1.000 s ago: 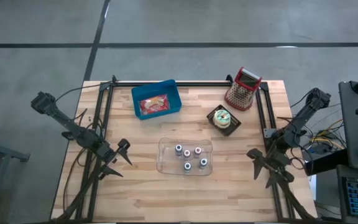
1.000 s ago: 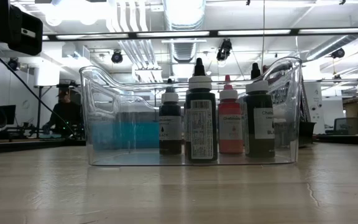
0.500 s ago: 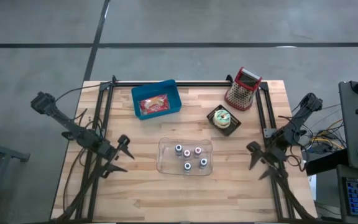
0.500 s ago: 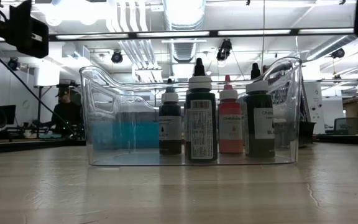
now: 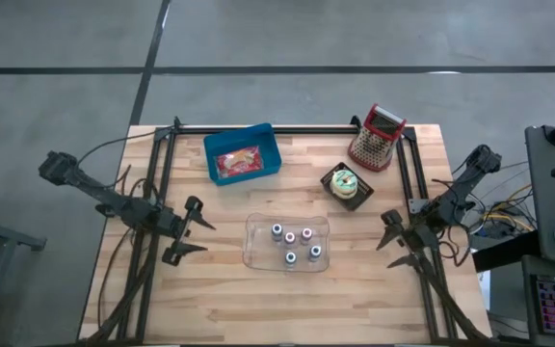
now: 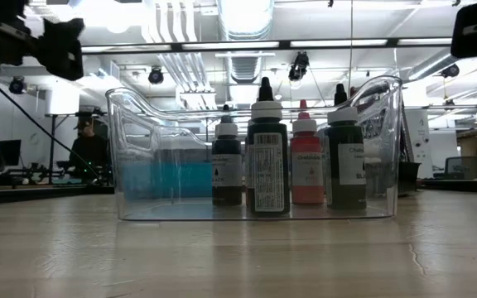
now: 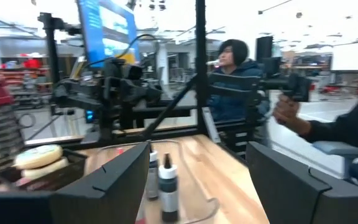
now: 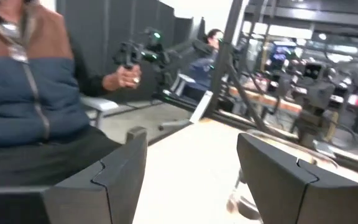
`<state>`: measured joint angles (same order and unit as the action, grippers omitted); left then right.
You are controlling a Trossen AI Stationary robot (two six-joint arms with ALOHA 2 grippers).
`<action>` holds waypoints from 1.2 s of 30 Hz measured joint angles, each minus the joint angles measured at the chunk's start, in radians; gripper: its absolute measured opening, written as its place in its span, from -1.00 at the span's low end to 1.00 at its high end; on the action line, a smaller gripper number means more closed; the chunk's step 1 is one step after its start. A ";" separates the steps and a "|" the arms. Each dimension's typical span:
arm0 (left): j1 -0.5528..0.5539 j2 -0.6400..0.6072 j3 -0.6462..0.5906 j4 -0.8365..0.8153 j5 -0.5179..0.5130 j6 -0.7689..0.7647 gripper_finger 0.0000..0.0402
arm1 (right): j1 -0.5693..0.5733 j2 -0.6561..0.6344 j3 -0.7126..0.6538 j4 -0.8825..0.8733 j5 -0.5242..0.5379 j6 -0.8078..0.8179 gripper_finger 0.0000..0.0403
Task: Pick & Place Food Item
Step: Return to Home Position
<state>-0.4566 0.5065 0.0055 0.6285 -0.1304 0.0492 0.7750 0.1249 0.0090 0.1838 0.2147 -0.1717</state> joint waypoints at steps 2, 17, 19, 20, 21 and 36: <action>0.035 0.005 0.000 0.000 0.006 -0.002 0.36 | -0.023 0.000 0.000 -0.010 0.006 0.008 0.22; 0.270 0.022 0.000 0.015 0.095 0.000 0.36 | -0.252 0.000 0.000 -0.039 0.005 0.028 0.22; 0.296 0.022 0.000 0.016 0.115 0.000 0.36 | -0.279 0.000 0.000 -0.039 0.004 0.035 0.22; 0.308 0.022 0.000 0.015 0.128 0.001 0.36 | -0.294 0.000 0.000 -0.039 0.001 0.038 0.22; 0.318 0.022 0.000 0.015 0.139 0.001 0.36 | -0.307 0.000 0.000 -0.039 -0.003 0.038 0.22; 0.394 0.023 0.000 0.015 0.137 -0.007 0.36 | -0.448 0.000 0.000 -0.031 -0.013 0.040 0.22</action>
<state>-0.0623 0.5293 0.0053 0.6434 0.0064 0.0418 0.3267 0.1246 0.0093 0.1532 0.2016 -0.1322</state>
